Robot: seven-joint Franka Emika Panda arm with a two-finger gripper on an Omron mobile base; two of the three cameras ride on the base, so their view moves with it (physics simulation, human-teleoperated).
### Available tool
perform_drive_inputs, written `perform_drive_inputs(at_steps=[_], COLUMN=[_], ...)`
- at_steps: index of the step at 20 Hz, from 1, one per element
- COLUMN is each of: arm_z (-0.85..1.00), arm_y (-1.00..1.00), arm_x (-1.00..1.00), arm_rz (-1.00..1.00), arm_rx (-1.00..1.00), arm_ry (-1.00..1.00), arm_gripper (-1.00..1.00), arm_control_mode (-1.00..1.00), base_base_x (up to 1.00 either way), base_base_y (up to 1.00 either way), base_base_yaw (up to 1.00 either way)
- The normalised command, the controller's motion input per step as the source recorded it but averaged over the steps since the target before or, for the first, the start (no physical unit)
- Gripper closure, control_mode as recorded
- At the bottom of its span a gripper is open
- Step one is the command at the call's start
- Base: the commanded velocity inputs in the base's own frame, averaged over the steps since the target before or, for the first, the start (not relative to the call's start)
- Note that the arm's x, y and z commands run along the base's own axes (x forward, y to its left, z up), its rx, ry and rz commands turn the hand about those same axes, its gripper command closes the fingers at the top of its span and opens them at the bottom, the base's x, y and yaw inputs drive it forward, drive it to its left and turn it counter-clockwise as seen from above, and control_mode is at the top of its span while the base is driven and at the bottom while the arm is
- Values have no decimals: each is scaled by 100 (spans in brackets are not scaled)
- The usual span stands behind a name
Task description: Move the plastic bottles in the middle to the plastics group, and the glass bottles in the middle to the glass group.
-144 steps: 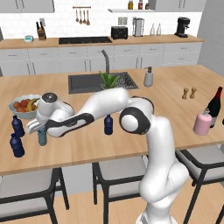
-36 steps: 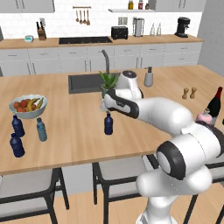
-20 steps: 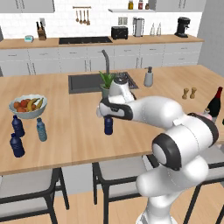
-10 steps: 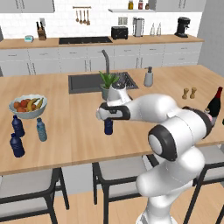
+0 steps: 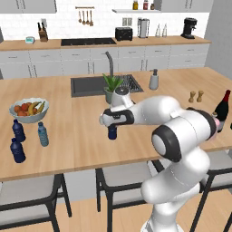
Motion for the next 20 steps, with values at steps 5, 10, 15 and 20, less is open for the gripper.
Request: perform_drive_inputs(at_steps=[5,10,15,20], arm_z=[-11,-15,-9,-14], arm_y=[0,0,1,5], arm_x=[16,19,8,4], arm_rz=[0,0,0,0], arm_rx=[0,0,0,0], arm_ry=[0,1,0,0], arm_gripper=[-100,-100,-100,-100], arm_control_mode=[-100,-100,-100,-100], base_base_x=[0,0,0,0], base_base_y=[0,0,0,0], base_base_yaw=[0,0,0,0])
